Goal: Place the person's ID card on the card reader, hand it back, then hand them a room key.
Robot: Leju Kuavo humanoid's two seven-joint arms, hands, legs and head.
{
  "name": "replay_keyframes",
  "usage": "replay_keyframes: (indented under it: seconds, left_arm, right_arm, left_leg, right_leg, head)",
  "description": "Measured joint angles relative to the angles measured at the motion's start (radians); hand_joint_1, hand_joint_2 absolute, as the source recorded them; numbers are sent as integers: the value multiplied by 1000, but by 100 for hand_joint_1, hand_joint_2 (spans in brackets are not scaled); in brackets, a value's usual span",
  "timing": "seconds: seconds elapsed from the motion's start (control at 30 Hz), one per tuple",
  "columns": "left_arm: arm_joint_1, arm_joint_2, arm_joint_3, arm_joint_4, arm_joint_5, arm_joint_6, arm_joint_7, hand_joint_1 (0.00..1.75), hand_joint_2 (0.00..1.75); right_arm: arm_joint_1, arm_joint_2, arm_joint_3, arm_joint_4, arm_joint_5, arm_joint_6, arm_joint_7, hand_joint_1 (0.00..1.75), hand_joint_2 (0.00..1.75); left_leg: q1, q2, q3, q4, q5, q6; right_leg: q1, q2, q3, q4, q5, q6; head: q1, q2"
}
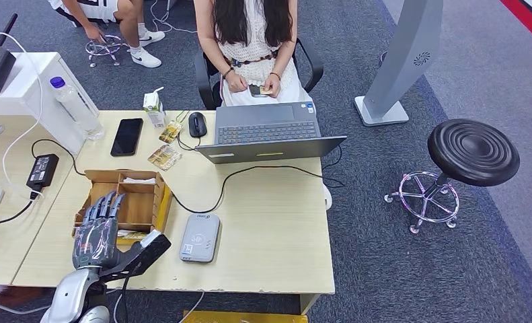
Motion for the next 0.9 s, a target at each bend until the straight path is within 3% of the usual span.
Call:
replay_keyframes:
  seconds: [0.63,0.77,0.9]
  left_arm:
    - [0,0,0,-1,-2,-12,12,0,175]
    - [0,0,0,-1,-1,-16,9,175,175]
    - [0,0,0,-1,5,-19,-2,175,175]
  right_arm:
    - [0,0,-14,0,0,0,0,0,175]
    - [0,0,-14,0,3,0,0,0,175]
    - [0,0,-14,0,7,0,-1,0,175]
  left_leg:
    - [0,0,0,0,0,0]
    - [0,0,0,0,0,0]
    - [0,0,0,0,0,0]
  right_leg:
    - [0,0,0,0,0,0]
    - [0,0,0,0,0,0]
    - [0,0,0,0,0,0]
  head:
    - [0,0]
    - [0,0]
    - [0,0]
